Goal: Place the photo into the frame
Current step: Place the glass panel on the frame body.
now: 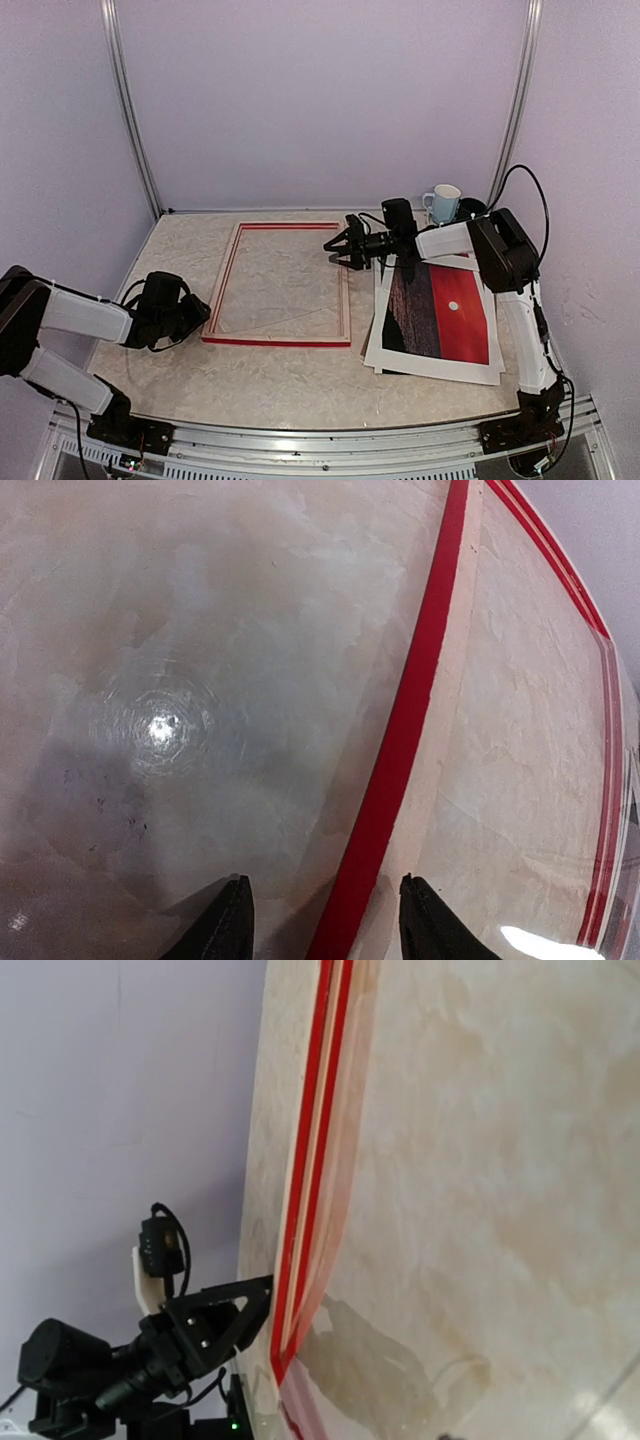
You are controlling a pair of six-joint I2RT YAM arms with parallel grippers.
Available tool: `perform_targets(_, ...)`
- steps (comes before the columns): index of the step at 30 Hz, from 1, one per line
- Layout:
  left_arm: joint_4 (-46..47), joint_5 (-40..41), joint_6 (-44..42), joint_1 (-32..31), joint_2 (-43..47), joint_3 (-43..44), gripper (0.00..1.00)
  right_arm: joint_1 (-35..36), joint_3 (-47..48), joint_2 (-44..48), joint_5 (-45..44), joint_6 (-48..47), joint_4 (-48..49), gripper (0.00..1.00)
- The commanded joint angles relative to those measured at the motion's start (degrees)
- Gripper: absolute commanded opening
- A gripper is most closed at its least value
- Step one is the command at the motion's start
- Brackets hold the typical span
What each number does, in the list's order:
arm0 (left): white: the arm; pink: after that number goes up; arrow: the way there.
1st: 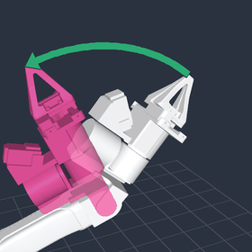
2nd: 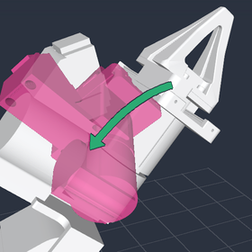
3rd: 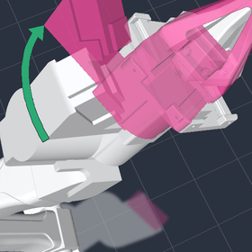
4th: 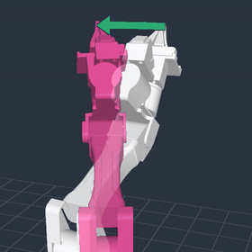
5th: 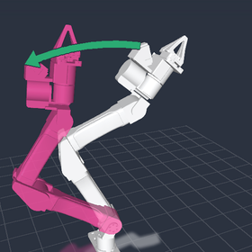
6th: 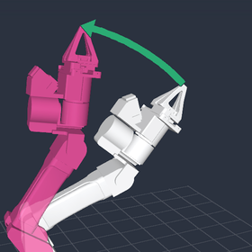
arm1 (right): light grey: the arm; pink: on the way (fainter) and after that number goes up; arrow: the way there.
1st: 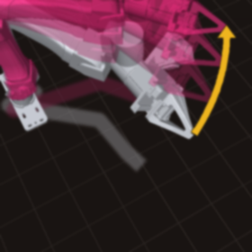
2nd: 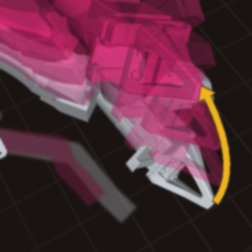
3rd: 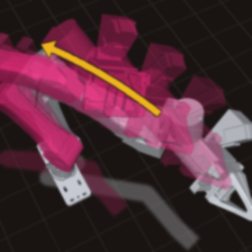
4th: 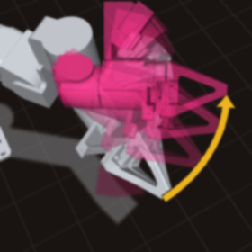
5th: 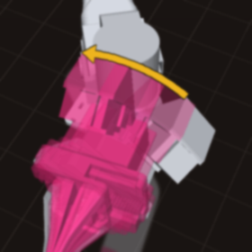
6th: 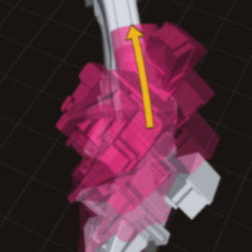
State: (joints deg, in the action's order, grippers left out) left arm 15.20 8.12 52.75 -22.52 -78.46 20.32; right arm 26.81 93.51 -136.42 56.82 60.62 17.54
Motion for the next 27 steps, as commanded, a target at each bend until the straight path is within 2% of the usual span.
perform_targets(1,1.1,0.2,0.5,0.4,-1.7,2.1,0.5,-0.4,5.8,-4.0,0.4,-3.8,-9.7,0.48)
perform_targets(6,1.0,1.6,0.4,0.5,-2.8,3.5,0.5,-0.3,8.8,-4.7,-2.0,-5.4,-17.1,0.47)
perform_targets(15,3.0,3.0,-0.5,0.6,-5.8,6.5,0.5,0.6,8.7,-5.2,-2.4,-3.6,-16.4,0.46)
perform_targets(27,5.4,1.3,-1.4,2.9,-16.5,12.4,0.47,2.2,12.0,-7.2,-4.1,-2.2,-17.8,0.42)
